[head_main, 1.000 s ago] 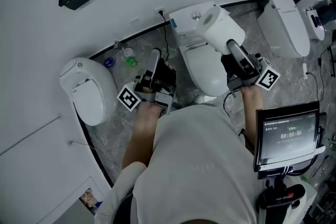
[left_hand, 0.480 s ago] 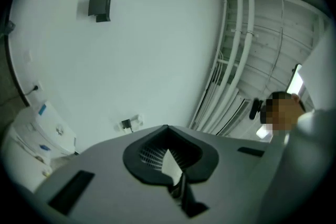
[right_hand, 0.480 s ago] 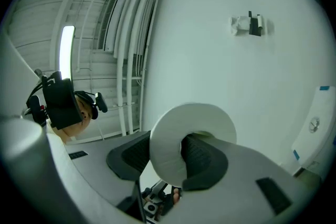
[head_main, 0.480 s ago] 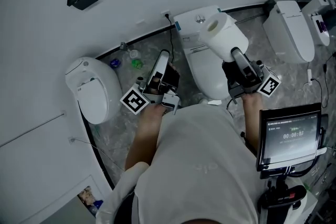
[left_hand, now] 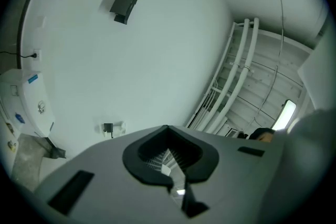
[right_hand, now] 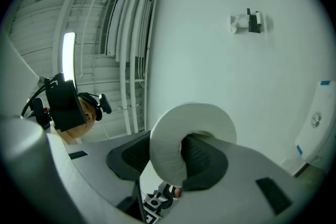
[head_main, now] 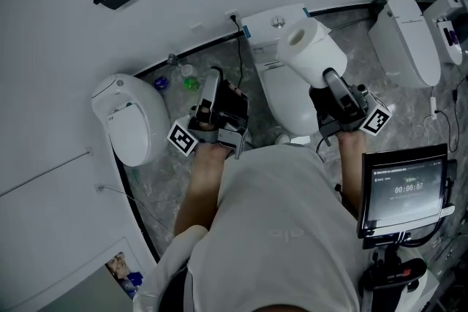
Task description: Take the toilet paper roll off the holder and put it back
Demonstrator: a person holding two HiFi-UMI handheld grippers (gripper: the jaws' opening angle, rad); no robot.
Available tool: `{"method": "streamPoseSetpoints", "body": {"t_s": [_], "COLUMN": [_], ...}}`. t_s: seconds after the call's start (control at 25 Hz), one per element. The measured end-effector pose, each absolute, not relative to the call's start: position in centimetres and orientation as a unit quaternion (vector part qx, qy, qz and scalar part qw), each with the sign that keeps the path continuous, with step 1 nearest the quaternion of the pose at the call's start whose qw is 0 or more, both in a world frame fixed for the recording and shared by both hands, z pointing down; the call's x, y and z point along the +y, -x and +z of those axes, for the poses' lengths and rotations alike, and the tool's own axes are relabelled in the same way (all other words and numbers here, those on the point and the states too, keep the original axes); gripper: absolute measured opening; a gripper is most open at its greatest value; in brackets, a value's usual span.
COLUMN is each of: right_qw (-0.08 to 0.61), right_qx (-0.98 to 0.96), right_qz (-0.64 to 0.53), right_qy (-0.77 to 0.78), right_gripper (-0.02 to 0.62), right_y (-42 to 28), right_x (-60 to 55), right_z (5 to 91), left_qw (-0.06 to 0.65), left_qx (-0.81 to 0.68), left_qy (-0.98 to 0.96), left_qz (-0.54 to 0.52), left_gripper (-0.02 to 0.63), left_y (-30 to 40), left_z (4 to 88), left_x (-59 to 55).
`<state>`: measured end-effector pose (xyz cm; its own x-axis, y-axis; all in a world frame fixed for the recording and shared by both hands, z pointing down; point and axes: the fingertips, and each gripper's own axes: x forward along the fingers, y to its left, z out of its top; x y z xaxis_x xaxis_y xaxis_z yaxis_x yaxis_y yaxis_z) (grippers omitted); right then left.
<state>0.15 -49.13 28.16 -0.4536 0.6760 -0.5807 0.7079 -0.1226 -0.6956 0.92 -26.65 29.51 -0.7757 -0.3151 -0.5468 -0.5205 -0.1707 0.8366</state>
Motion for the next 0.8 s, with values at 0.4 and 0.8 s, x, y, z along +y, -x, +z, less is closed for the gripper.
{"method": "streamPoseSetpoints", "body": {"t_s": [0.4, 0.8], "right_qw": [0.016, 0.007], "right_qx": [0.655, 0.676], "right_qz": [-0.516, -0.462], "right_qy": [-0.552, -0.574], "right_gripper": [0.175, 0.175], "right_y": [3.1, 12.1], "right_x": [-47.2, -33.5], "right_z": [27.0, 25.1], "left_qw": [0.077, 0.106], "left_qx": [0.655, 0.659], "left_qy": [0.295, 0.275], "left_qz": [0.692, 0.692], "left_gripper": [0.004, 0.005], "left_y": [-1.4, 4.1], "left_z": [30.9, 31.6], "left_x": [-25.1, -11.1]}}
